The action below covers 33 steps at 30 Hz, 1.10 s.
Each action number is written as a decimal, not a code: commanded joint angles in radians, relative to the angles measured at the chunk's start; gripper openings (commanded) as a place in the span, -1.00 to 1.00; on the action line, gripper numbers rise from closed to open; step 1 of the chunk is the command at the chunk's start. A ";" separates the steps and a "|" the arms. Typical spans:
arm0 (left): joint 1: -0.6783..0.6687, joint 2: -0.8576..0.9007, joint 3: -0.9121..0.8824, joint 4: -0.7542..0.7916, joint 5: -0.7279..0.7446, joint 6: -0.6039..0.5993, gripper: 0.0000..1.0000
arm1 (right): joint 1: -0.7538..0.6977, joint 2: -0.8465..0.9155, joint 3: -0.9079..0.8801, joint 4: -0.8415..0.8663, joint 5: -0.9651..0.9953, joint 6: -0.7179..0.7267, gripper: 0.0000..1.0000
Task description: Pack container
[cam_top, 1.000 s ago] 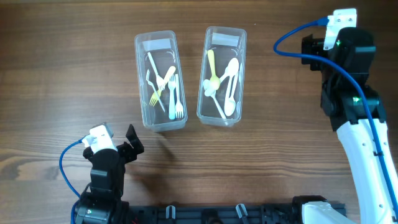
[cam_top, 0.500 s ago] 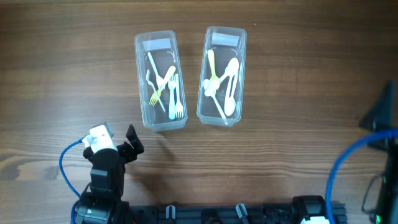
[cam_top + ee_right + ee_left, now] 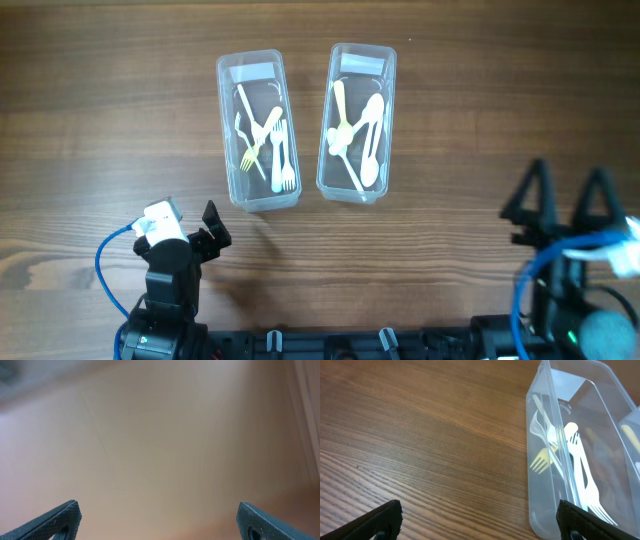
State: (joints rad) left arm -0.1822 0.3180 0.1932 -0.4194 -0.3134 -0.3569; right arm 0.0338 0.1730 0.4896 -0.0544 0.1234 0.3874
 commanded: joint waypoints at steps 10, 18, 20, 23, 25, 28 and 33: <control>0.004 -0.002 -0.012 0.003 -0.010 0.012 0.99 | -0.001 -0.169 -0.467 0.107 -0.024 -0.006 0.99; 0.004 -0.002 -0.012 0.003 -0.010 0.012 0.99 | -0.001 -0.169 -0.484 0.076 -0.013 -0.018 0.99; 0.004 -0.002 -0.012 0.003 -0.010 0.012 1.00 | -0.001 -0.169 -0.484 0.076 -0.013 -0.018 1.00; 0.004 -0.002 -0.012 0.002 -0.010 0.012 1.00 | -0.001 -0.168 -0.484 0.076 -0.013 -0.018 0.99; 0.004 -0.002 -0.012 0.003 -0.010 0.012 0.99 | -0.001 -0.168 -0.484 0.076 -0.013 -0.018 0.99; 0.004 -0.002 -0.012 0.002 -0.010 0.012 1.00 | -0.001 -0.168 -0.484 0.076 -0.013 -0.018 0.99; 0.004 -0.002 -0.012 -0.003 -0.010 0.012 0.99 | -0.001 -0.168 -0.484 0.076 -0.013 -0.018 0.99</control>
State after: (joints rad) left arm -0.1822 0.3180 0.1917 -0.4194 -0.3141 -0.3569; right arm 0.0338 0.0193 0.0063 0.0166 0.1123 0.3870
